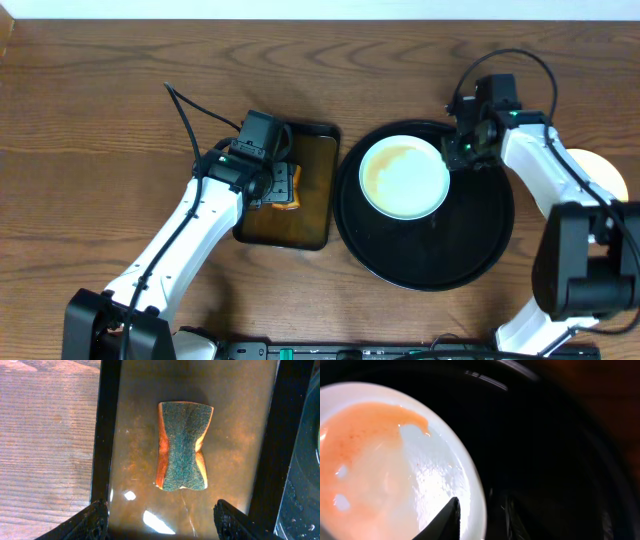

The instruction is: Clean dirty plates on tray and stack at the side

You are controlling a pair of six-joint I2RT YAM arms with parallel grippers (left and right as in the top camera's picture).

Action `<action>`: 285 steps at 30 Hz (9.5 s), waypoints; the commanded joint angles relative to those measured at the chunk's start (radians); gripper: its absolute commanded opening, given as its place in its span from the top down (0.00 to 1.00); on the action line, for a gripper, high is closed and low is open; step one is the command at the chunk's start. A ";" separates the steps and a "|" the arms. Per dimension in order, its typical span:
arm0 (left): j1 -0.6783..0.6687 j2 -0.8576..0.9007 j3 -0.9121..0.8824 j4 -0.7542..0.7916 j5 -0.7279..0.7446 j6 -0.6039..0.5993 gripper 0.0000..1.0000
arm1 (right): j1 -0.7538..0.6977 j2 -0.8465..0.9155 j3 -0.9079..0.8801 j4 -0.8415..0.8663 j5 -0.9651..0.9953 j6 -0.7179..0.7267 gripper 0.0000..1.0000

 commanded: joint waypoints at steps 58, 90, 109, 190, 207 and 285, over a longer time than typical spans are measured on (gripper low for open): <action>0.002 -0.007 -0.004 -0.004 -0.012 0.002 0.31 | -0.042 -0.279 -0.035 -0.194 -0.119 -0.042 0.60; 0.002 -0.007 -0.004 -0.004 -0.012 0.002 0.31 | -0.042 -0.008 -0.248 0.089 -0.214 0.363 0.99; 0.002 -0.007 -0.004 -0.003 -0.012 0.002 0.32 | -0.069 -0.166 -0.246 0.143 -0.443 0.101 0.99; 0.002 -0.007 -0.004 -0.004 -0.012 0.002 0.31 | 0.261 -0.609 -0.246 0.075 1.059 -0.005 0.99; 0.002 -0.007 -0.004 -0.005 -0.005 0.002 0.31 | -0.372 -0.518 -0.246 0.079 0.715 0.262 0.99; -0.009 -0.902 -0.369 -0.052 0.044 -0.043 0.19 | -0.077 -1.268 -0.499 -0.193 0.059 0.190 0.01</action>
